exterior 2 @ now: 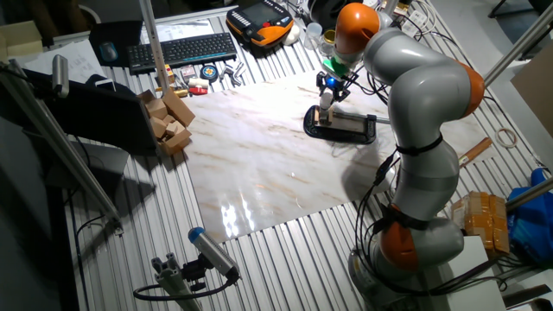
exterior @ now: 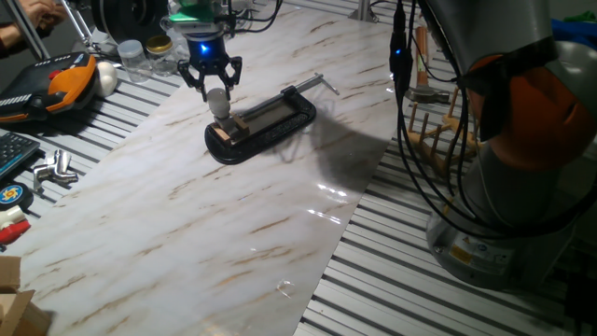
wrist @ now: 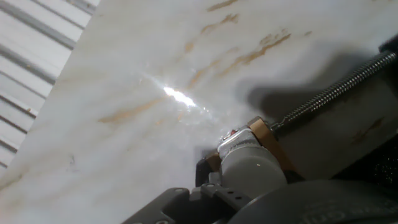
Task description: Take out the light bulb by rotating it
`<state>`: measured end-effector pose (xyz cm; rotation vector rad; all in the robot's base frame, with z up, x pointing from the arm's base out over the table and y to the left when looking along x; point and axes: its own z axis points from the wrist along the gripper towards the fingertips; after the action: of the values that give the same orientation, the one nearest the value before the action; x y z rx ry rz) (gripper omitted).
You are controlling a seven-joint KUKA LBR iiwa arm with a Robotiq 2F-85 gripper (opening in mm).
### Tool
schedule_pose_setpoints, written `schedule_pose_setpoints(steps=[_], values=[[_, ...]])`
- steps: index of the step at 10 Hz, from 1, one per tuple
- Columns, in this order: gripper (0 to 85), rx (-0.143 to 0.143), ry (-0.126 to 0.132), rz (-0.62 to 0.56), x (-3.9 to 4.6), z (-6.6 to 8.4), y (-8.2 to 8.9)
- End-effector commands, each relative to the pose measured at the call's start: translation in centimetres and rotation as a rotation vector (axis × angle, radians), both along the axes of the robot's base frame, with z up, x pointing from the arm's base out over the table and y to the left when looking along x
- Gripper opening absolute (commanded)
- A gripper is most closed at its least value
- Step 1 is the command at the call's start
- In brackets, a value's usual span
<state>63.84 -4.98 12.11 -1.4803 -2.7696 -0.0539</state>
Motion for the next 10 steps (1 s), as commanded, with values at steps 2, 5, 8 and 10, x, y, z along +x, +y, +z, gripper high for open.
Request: schedule_pose_setpoints(steps=[2,5,8,10], values=[[0.0,-0.008,-0.003,0.046,0.05,0.12,0.01],[0.0,-0.015,0.003,0.126,0.08,0.20,0.02],[0.0,-0.016,0.005,0.212,0.10,0.22,0.04],[0.0,-0.023,0.005,0.274,0.11,0.28,0.04]])
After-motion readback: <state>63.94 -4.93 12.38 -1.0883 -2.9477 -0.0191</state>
